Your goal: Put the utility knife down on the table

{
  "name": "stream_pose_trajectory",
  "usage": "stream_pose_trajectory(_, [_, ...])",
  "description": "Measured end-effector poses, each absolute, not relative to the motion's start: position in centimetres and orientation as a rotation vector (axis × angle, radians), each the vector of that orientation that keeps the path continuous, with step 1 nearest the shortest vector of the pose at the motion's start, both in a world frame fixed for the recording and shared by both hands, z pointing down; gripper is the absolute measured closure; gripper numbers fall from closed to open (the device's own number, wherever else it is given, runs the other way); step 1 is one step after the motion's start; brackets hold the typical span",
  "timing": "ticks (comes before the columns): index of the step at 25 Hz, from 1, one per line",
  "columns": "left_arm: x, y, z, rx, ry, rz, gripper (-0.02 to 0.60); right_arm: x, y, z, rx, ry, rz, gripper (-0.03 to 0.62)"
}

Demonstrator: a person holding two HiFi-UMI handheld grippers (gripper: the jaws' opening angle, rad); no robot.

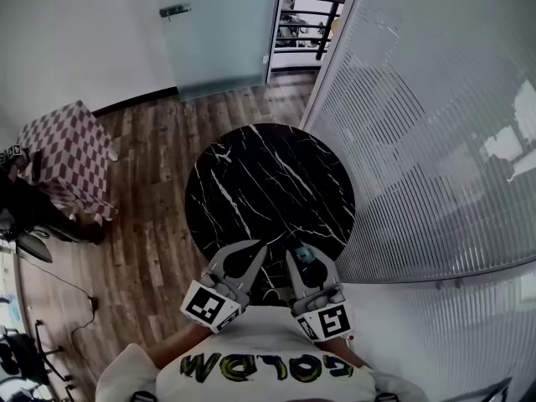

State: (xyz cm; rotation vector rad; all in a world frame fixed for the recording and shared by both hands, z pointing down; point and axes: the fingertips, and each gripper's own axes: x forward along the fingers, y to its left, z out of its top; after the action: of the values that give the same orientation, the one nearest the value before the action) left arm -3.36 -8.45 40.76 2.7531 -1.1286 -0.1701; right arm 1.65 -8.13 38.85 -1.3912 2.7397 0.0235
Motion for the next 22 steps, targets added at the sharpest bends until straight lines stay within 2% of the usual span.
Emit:
stream_pose_trajectory(12, [0.7,-10.3,41.1,2.735,-1.187,-0.164,0.58,5.4,-9.8,39.1,-1.354,2.774,0.032,0.52])
stream_pose_trajectory(22, [1.3,-12.5,47.4,2.714,-1.197,-0.051,0.58,5.9,-12.0,45.7,-1.396,2.853,-0.023,0.52])
